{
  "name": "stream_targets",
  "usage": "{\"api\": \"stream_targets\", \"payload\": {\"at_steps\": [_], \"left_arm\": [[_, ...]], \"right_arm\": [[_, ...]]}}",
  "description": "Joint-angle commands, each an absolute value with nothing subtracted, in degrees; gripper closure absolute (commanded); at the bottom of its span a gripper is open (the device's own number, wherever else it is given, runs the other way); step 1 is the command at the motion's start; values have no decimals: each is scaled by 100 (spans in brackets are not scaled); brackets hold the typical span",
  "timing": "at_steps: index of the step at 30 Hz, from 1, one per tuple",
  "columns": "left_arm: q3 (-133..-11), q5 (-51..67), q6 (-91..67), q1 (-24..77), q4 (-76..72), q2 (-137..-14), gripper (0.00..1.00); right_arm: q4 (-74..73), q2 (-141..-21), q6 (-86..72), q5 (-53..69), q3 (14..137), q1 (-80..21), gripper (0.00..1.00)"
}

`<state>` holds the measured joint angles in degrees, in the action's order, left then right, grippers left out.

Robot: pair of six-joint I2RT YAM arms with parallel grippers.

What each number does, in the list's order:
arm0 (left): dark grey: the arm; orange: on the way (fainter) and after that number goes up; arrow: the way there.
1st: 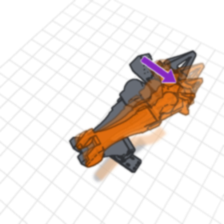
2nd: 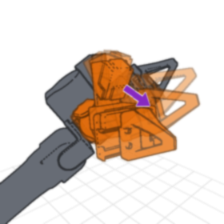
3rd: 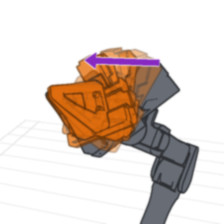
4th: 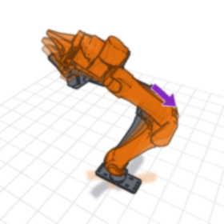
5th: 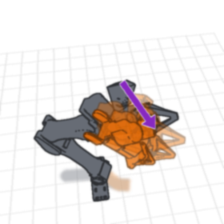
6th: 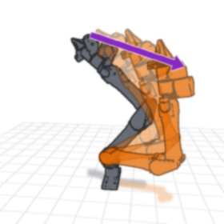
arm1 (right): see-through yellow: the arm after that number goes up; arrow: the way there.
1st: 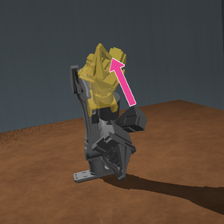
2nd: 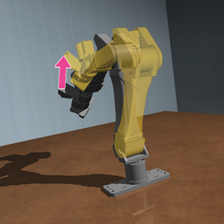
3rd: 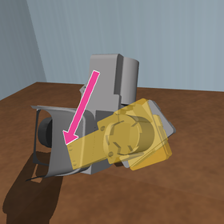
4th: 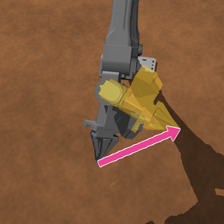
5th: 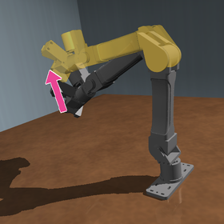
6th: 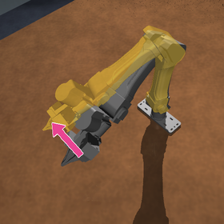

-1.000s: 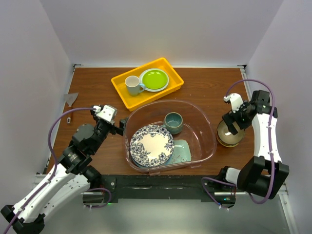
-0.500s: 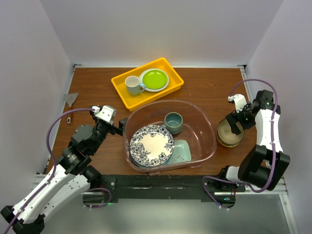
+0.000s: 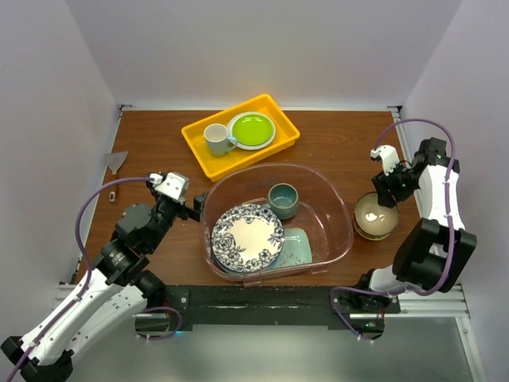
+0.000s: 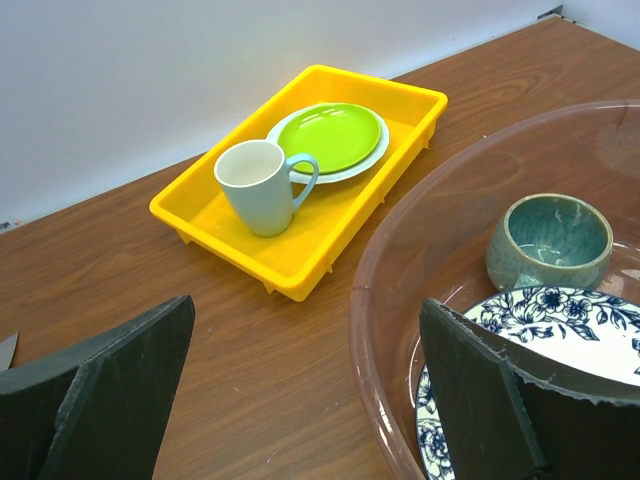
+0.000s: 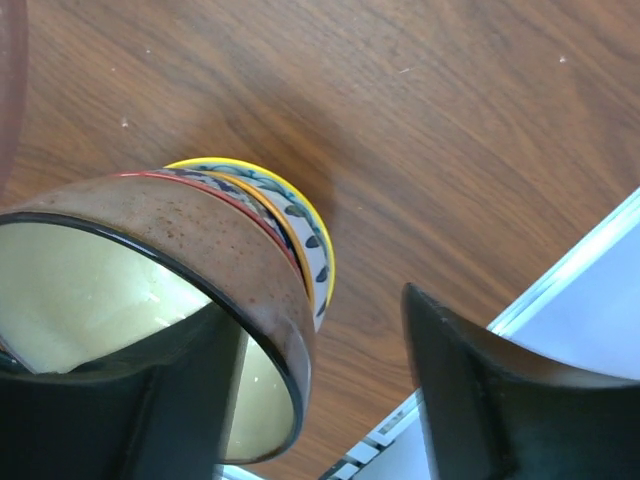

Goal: Place the mixed dishes into the plastic bin
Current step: Pick up the bowl from the center of the board.

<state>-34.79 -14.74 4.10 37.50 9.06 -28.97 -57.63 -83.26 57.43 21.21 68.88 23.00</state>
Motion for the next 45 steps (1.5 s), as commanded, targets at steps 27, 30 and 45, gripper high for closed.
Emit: {"api": "stream_targets", "payload": {"at_steps": [27,30,45], "left_arm": [[-3436,-1477,448,3709,650,-2883,0],[-3437,-1477,440,3709,659,-2874,0],[-3419,-1573,457,3718,659,-2883,0]], "right_arm": [[-6617,-7005,6715,2575,7698,2338,100],[-6854,-6952,6680,2777,7988,2329,100],[-7770,-7014,6021,4112,9070,1944,100]]}}
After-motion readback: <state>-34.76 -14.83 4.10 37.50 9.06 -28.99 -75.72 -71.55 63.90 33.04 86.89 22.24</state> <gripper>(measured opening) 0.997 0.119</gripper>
